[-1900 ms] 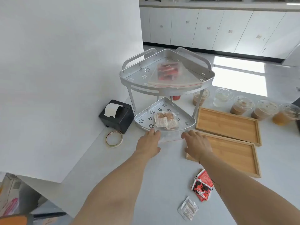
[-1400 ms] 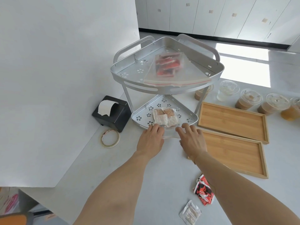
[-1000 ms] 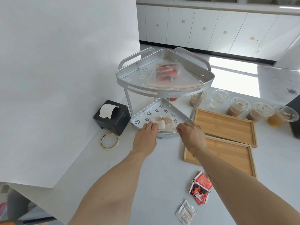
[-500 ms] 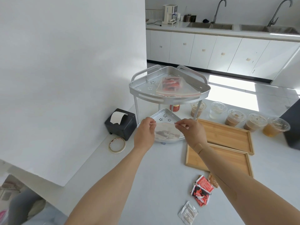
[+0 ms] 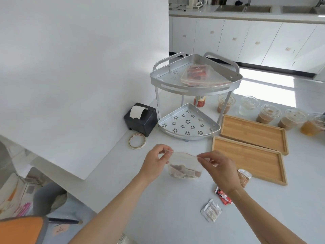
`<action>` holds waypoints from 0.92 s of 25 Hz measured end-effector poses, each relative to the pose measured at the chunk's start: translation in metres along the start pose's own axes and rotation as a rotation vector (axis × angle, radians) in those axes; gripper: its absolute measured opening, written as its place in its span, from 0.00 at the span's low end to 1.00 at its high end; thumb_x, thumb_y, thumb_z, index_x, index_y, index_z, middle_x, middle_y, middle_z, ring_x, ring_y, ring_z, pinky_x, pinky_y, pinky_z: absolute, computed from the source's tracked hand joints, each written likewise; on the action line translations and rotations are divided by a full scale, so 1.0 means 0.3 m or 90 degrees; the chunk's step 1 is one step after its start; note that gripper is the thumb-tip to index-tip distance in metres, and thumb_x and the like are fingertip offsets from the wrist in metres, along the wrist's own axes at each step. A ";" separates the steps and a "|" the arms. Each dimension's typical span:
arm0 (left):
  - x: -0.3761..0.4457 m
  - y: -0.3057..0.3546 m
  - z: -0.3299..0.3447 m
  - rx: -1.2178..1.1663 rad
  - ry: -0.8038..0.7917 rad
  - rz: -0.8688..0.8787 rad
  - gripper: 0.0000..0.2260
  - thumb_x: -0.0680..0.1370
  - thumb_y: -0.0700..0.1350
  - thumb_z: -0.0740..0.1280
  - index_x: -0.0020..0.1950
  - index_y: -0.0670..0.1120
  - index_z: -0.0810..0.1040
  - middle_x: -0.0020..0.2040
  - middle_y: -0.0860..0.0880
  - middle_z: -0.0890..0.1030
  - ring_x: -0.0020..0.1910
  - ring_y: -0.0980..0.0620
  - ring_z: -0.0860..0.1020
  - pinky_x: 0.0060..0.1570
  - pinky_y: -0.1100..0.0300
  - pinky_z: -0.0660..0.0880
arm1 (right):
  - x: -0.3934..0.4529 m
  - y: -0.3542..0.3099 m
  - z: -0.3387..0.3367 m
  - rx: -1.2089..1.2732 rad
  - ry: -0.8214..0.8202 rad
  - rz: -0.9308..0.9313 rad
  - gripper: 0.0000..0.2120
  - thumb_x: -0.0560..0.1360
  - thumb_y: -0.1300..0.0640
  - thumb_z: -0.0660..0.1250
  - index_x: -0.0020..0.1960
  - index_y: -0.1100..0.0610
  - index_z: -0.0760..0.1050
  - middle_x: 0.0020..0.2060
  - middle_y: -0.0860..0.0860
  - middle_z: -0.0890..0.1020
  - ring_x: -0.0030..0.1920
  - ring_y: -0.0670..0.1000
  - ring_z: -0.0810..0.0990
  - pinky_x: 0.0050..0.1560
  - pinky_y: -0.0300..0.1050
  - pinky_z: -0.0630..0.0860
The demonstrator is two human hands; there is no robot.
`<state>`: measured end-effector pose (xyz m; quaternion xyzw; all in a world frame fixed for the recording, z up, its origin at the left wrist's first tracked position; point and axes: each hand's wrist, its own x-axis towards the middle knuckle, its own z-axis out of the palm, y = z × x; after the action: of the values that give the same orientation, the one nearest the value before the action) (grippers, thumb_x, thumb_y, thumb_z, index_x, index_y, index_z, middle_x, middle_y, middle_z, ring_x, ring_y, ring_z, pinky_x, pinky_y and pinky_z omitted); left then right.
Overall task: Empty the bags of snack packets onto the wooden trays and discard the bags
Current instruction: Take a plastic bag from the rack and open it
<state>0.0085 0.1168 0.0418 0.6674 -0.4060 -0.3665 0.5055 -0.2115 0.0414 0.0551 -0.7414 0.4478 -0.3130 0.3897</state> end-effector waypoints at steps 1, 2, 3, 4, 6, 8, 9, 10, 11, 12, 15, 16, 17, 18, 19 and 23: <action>-0.021 -0.016 -0.001 0.011 -0.005 -0.011 0.03 0.79 0.42 0.67 0.47 0.47 0.80 0.49 0.55 0.81 0.53 0.56 0.78 0.49 0.55 0.81 | -0.028 0.003 0.005 -0.015 -0.008 -0.013 0.05 0.73 0.57 0.74 0.43 0.47 0.85 0.38 0.41 0.82 0.40 0.42 0.79 0.39 0.29 0.71; -0.035 -0.033 0.001 0.025 -0.006 -0.020 0.03 0.79 0.42 0.67 0.48 0.46 0.80 0.50 0.54 0.81 0.54 0.56 0.78 0.52 0.54 0.80 | -0.050 0.005 0.011 -0.034 -0.011 -0.024 0.05 0.73 0.58 0.74 0.43 0.48 0.85 0.38 0.42 0.83 0.40 0.43 0.79 0.39 0.29 0.72; -0.048 -0.048 0.004 0.038 -0.002 -0.029 0.03 0.79 0.42 0.67 0.48 0.46 0.80 0.50 0.53 0.81 0.54 0.55 0.78 0.55 0.53 0.78 | -0.070 0.004 0.018 -0.054 -0.012 -0.032 0.05 0.73 0.59 0.74 0.43 0.49 0.84 0.38 0.42 0.82 0.40 0.43 0.79 0.38 0.30 0.72; -0.061 -0.058 0.009 0.040 0.004 -0.036 0.03 0.79 0.42 0.66 0.48 0.46 0.80 0.50 0.54 0.81 0.55 0.55 0.77 0.57 0.53 0.76 | -0.089 0.003 0.026 -0.071 -0.011 -0.042 0.05 0.72 0.59 0.74 0.43 0.50 0.84 0.38 0.42 0.82 0.40 0.42 0.79 0.38 0.30 0.71; -0.079 -0.056 0.016 0.048 0.015 -0.036 0.03 0.79 0.42 0.66 0.48 0.47 0.80 0.50 0.55 0.81 0.56 0.57 0.77 0.58 0.57 0.74 | -0.112 -0.005 0.041 -0.102 -0.017 -0.060 0.04 0.72 0.58 0.74 0.44 0.49 0.84 0.38 0.41 0.82 0.40 0.41 0.79 0.37 0.30 0.72; -0.091 -0.048 0.023 0.047 0.019 -0.026 0.04 0.78 0.41 0.67 0.48 0.49 0.79 0.51 0.55 0.80 0.56 0.61 0.76 0.53 0.66 0.72 | -0.120 -0.011 0.060 -0.133 -0.025 -0.074 0.05 0.72 0.57 0.75 0.46 0.49 0.84 0.39 0.42 0.82 0.38 0.41 0.80 0.36 0.34 0.75; -0.099 -0.044 0.029 0.030 0.023 -0.031 0.04 0.78 0.41 0.68 0.49 0.50 0.79 0.53 0.54 0.80 0.57 0.62 0.75 0.51 0.71 0.71 | -0.123 -0.014 0.072 -0.153 -0.021 -0.090 0.04 0.72 0.57 0.75 0.46 0.49 0.84 0.38 0.42 0.82 0.36 0.42 0.81 0.36 0.39 0.77; -0.108 -0.039 0.036 -0.003 0.039 -0.048 0.06 0.77 0.41 0.69 0.52 0.51 0.78 0.55 0.54 0.78 0.59 0.62 0.74 0.49 0.74 0.71 | -0.127 -0.017 0.086 -0.172 -0.007 -0.109 0.04 0.72 0.57 0.75 0.45 0.50 0.83 0.38 0.44 0.82 0.34 0.43 0.81 0.34 0.43 0.78; -0.115 -0.032 0.042 -0.030 0.077 -0.071 0.10 0.76 0.42 0.70 0.54 0.52 0.76 0.56 0.54 0.76 0.60 0.63 0.73 0.48 0.76 0.71 | -0.128 -0.019 0.100 -0.188 0.018 -0.131 0.04 0.71 0.59 0.76 0.44 0.51 0.83 0.36 0.45 0.82 0.32 0.45 0.81 0.32 0.46 0.79; -0.121 -0.023 0.049 -0.045 0.133 -0.096 0.13 0.74 0.42 0.72 0.56 0.52 0.74 0.56 0.55 0.74 0.58 0.64 0.73 0.47 0.76 0.72 | -0.129 -0.020 0.115 -0.201 0.051 -0.156 0.04 0.70 0.60 0.76 0.42 0.52 0.83 0.35 0.46 0.81 0.30 0.46 0.81 0.28 0.46 0.78; -0.153 -0.002 0.067 -0.095 0.189 -0.194 0.09 0.73 0.47 0.73 0.49 0.49 0.76 0.46 0.51 0.78 0.41 0.62 0.78 0.43 0.61 0.79 | -0.144 -0.019 0.152 -0.242 0.133 -0.241 0.03 0.70 0.63 0.75 0.40 0.56 0.83 0.33 0.49 0.80 0.26 0.50 0.78 0.22 0.44 0.74; -0.166 0.010 0.073 -0.137 0.124 -0.231 0.07 0.74 0.50 0.72 0.46 0.48 0.78 0.43 0.49 0.80 0.38 0.60 0.79 0.39 0.58 0.80 | -0.150 -0.017 0.162 -0.256 0.146 -0.268 0.02 0.71 0.62 0.73 0.40 0.56 0.82 0.32 0.49 0.79 0.25 0.51 0.76 0.20 0.44 0.73; -0.179 0.022 0.077 -0.161 0.049 -0.262 0.09 0.74 0.53 0.71 0.44 0.47 0.80 0.41 0.48 0.82 0.38 0.58 0.81 0.37 0.58 0.80 | -0.155 -0.015 0.172 -0.270 0.153 -0.288 0.02 0.71 0.62 0.72 0.41 0.56 0.82 0.32 0.50 0.79 0.24 0.51 0.76 0.19 0.44 0.72; -0.188 0.032 0.079 -0.166 -0.008 -0.283 0.12 0.74 0.54 0.71 0.44 0.46 0.82 0.41 0.48 0.84 0.39 0.57 0.82 0.36 0.59 0.79 | -0.162 -0.015 0.181 -0.282 0.152 -0.300 0.02 0.71 0.61 0.71 0.41 0.56 0.83 0.32 0.50 0.79 0.24 0.51 0.75 0.19 0.44 0.71; -0.192 0.037 0.080 -0.163 -0.034 -0.291 0.12 0.74 0.55 0.71 0.44 0.45 0.83 0.40 0.50 0.84 0.40 0.56 0.82 0.35 0.60 0.79 | -0.168 -0.017 0.188 -0.293 0.145 -0.306 0.02 0.71 0.61 0.71 0.41 0.56 0.83 0.32 0.49 0.79 0.24 0.51 0.75 0.18 0.44 0.71; -0.188 0.050 0.071 -0.149 -0.019 -0.301 0.07 0.76 0.47 0.71 0.44 0.45 0.85 0.41 0.49 0.85 0.39 0.55 0.82 0.34 0.61 0.78 | -0.186 -0.038 0.190 -0.274 0.088 -0.240 0.04 0.70 0.61 0.74 0.45 0.55 0.83 0.35 0.49 0.80 0.25 0.50 0.77 0.20 0.44 0.73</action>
<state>-0.0359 0.1579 0.0562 0.6753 -0.2012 -0.5284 0.4736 -0.1828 0.1124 0.0298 -0.8541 0.3839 -0.3271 0.1269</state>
